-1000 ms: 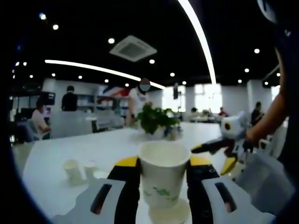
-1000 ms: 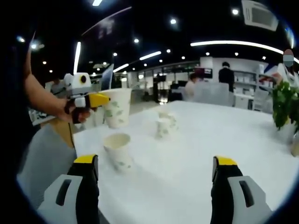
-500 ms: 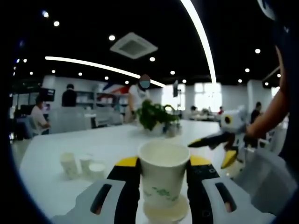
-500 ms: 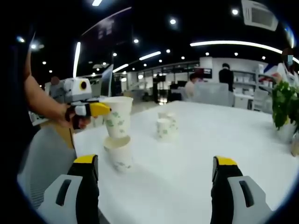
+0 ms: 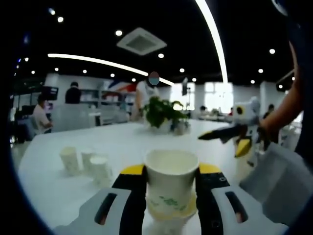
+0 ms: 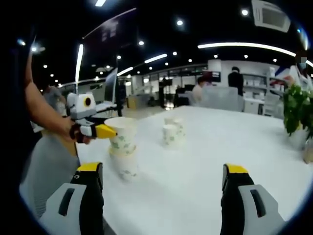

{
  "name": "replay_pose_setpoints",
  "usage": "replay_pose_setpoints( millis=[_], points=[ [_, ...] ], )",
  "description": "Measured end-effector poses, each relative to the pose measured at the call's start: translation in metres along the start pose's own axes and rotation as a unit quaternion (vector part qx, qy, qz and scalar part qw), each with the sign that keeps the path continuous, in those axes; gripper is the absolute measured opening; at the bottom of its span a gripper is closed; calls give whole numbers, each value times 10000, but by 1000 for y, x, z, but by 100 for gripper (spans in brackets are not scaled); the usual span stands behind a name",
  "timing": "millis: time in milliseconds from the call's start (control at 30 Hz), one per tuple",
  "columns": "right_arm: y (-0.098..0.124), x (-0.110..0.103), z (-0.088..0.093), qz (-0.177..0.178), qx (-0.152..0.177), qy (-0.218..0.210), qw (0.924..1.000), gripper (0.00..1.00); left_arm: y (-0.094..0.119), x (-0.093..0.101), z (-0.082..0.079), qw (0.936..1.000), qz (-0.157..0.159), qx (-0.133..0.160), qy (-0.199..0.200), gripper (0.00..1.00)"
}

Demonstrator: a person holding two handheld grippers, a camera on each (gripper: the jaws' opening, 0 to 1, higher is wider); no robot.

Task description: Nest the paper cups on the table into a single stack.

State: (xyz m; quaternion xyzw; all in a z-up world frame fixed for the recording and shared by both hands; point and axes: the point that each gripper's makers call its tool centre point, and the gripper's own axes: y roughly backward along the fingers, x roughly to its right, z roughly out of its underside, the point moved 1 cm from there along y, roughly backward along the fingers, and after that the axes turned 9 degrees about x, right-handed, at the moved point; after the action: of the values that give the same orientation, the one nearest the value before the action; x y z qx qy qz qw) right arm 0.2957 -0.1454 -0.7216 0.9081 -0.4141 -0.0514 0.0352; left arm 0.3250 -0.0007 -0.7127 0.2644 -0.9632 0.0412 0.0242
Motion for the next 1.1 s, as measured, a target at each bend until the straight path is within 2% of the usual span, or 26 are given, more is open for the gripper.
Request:
replay_pose_setpoints(
  millis=[367,467,600,767,1100],
  points=[
    [-2,-5,3,-29,0,-48,10000,100,5,2,19,9995,107,-258,-117,39],
    [-3,-5,2,-34,-8,-41,10000,100,7,5,30,9982,182,-494,-285,39],
    [-5,-5,1,-56,-3,-31,10000,100,9,2,35,9975,197,-600,-326,40],
    [-7,-6,2,-75,-11,-46,10000,100,9,3,37,9965,275,-678,-412,40],
    [-8,-7,2,-82,-32,-60,9999,100,8,-1,37,9960,325,-782,-271,45]
  ],
)
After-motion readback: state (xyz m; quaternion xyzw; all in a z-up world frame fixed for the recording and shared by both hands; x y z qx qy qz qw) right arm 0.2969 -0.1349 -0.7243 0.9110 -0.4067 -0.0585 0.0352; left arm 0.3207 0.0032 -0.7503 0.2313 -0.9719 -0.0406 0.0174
